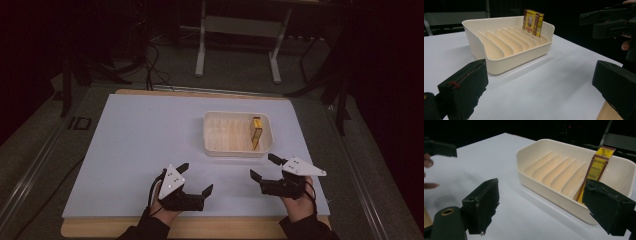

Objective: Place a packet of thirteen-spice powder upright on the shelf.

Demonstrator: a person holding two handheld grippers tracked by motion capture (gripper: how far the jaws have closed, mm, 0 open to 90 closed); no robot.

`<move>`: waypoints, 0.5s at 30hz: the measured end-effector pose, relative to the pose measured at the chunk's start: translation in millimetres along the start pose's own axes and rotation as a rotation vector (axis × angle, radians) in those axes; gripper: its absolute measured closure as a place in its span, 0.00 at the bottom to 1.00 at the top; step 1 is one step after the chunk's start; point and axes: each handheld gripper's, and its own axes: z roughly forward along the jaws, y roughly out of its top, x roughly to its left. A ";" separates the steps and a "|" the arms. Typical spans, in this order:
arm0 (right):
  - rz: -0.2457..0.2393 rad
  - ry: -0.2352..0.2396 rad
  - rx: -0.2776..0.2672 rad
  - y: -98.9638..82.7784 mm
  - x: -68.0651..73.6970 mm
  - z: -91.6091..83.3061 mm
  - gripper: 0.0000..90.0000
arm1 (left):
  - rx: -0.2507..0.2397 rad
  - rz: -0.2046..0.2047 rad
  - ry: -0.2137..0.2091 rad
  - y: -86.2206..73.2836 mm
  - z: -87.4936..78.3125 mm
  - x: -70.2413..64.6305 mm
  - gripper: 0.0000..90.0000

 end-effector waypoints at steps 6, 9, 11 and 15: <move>-0.014 0.022 -0.002 -5.8 1.2 -4.0 0.15 | -0.002 0.000 -0.003 0.1 -0.2 0.0 0.01; -0.020 0.043 -0.006 -10.3 -1.6 -5.5 0.15 | 0.002 0.000 -0.008 0.1 0.1 -0.2 0.01; -0.023 0.055 -0.003 -13.0 -3.3 -5.8 0.15 | 0.006 -0.001 -0.017 0.4 0.3 -0.7 0.01; -0.045 0.073 0.013 -18.6 -3.2 -5.7 0.15 | 0.007 0.002 -0.022 -0.1 0.4 -0.9 0.01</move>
